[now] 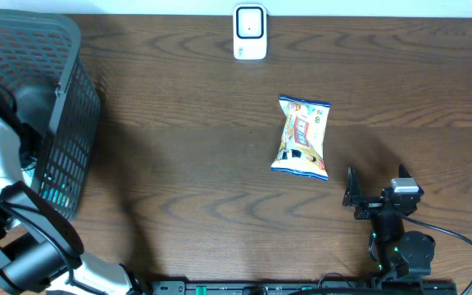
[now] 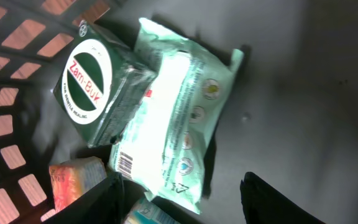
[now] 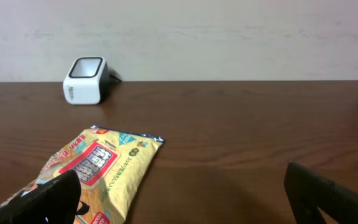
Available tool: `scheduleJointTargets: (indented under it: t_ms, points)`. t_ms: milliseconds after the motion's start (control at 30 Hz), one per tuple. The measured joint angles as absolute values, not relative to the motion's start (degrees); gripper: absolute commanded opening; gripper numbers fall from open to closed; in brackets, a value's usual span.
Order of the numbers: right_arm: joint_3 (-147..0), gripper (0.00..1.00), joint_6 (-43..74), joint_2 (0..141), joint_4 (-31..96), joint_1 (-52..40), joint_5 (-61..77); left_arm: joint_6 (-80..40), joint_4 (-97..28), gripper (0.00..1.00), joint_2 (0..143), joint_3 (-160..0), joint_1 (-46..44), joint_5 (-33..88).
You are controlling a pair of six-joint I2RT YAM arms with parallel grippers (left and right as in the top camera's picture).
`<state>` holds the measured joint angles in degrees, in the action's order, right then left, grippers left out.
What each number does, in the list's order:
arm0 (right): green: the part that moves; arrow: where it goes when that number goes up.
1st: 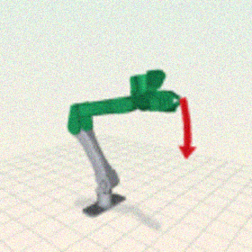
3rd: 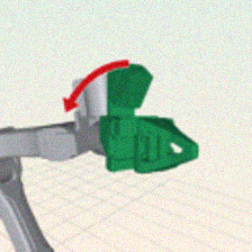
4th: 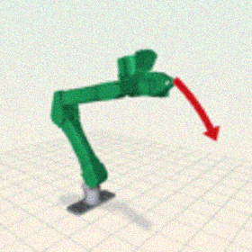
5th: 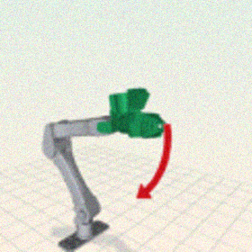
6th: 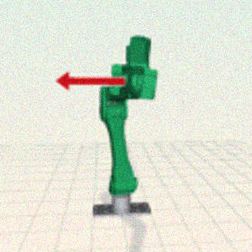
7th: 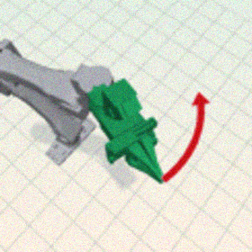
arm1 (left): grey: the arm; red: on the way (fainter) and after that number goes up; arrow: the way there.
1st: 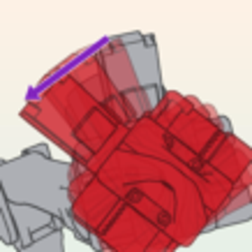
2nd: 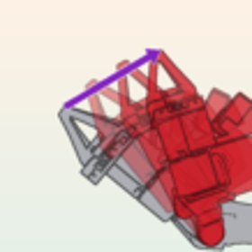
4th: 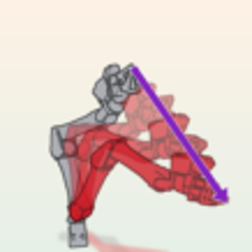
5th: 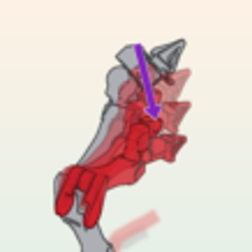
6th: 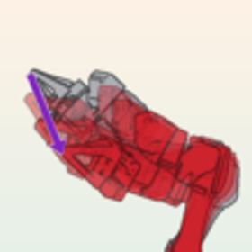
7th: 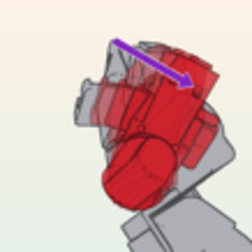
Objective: Scan the item barcode
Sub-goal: 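Grasp the light-green wipes pack in the basket with the left gripper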
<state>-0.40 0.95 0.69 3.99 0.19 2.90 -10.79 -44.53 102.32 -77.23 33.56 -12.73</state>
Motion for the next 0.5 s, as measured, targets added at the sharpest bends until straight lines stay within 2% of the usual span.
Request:
scheduleJointTargets:
  t_ms: [500]
  points:
    - [-0.40,0.99,0.95,0.69,3.99,0.19,2.90,-10.46,-43.31,0.60,104.81,-75.96,32.99,-19.27]
